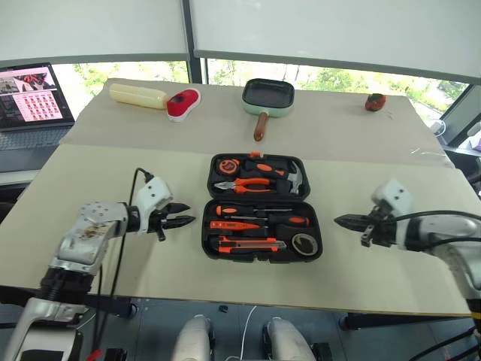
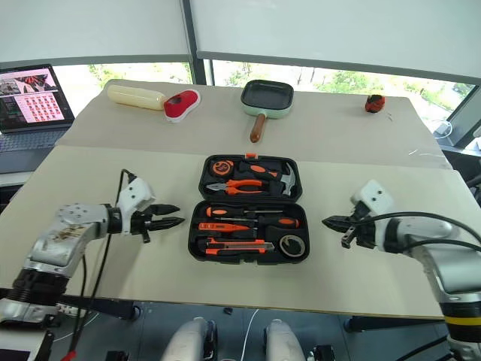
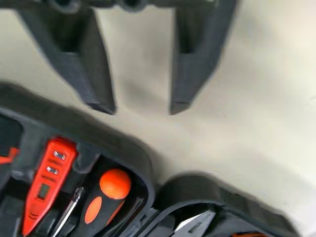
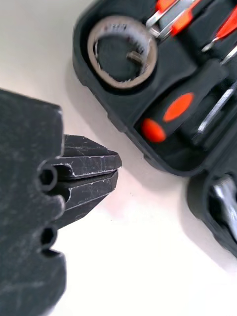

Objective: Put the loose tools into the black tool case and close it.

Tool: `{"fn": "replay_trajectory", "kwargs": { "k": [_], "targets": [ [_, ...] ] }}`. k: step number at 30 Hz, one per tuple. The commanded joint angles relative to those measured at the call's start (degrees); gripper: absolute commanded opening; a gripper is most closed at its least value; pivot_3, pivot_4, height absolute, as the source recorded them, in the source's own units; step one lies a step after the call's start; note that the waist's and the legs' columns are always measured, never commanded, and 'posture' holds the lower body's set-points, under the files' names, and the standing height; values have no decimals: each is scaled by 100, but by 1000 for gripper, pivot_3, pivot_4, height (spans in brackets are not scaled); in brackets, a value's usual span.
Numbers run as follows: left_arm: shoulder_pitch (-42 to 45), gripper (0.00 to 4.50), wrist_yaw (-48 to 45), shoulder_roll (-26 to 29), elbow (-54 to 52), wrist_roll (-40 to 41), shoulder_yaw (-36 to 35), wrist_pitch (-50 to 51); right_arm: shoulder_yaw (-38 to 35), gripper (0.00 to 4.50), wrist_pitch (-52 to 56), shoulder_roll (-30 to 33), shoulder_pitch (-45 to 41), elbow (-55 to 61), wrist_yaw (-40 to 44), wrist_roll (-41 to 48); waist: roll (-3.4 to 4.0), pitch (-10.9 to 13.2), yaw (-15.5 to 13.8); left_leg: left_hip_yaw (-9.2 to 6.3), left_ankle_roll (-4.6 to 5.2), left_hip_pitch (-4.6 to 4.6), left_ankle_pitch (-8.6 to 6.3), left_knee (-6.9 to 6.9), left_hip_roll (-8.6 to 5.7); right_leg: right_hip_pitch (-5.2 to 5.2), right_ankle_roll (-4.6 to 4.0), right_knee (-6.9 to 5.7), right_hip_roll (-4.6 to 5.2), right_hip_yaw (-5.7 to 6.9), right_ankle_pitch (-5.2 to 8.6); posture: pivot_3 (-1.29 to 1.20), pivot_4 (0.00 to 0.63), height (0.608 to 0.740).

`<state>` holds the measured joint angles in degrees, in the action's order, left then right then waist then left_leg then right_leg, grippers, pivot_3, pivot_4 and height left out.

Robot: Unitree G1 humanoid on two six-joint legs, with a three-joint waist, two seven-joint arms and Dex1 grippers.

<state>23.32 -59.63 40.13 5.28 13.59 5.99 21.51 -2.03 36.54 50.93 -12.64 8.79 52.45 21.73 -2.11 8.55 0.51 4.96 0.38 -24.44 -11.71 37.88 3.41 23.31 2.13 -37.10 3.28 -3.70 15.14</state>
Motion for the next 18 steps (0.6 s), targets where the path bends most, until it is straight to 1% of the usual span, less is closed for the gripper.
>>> {"fn": "replay_trajectory", "kwargs": {
  "k": [1, 2, 5, 7, 12, 18],
  "targets": [
    [177, 171, 24, -165, -58, -45, 88, -95, 277, 0, -394, -106, -366, -249, 45, -320, 0, 0, 4, 0, 0, -1, 0, 0, 0, 1, 0, 0, 0, 0, 0, 0, 150, 740],
    [176, 57, -18, -222, -158, -33, 174, -9, 447, 0, -459, -188, -506, -324, 31, -437, 0, 0, 5, 0, 0, -1, 0, 0, 0, 1, 0, 0, 0, 0, 0, 0, 150, 740],
    [130, 57, -86, -283, -376, -11, 305, 121, 774, 0, -539, -358, -757, -341, 142, -573, 0, 0, 10, -1, 0, 1, 0, 0, 0, 1, 0, -2, -1, 0, -1, 0, 150, 740],
    [24, 57, -240, -231, -560, 116, 277, 150, 853, 0, -486, -351, -723, -99, 326, -512, 0, 0, -13, -1, 0, -2, 0, 0, -1, 0, 0, -2, 0, 0, 0, 0, 150, 740],
    [-452, 57, -724, 139, -1143, 437, 164, 362, 829, 0, -294, -128, -279, 725, 754, -253, 1, 0, 14, 0, 0, -4, -2, -6, 4, 7, -1, -2, -1, 1, 0, 0, 150, 740],
    [-1064, 57, -902, 461, -1598, 583, 12, 461, 615, 0, -154, 10, 397, 1436, 746, -177, 1, 0, 20, 1, -2, -9, -7, -7, 8, 15, -2, -2, -2, 2, 1, 0, 150, 740]
  ]
}}
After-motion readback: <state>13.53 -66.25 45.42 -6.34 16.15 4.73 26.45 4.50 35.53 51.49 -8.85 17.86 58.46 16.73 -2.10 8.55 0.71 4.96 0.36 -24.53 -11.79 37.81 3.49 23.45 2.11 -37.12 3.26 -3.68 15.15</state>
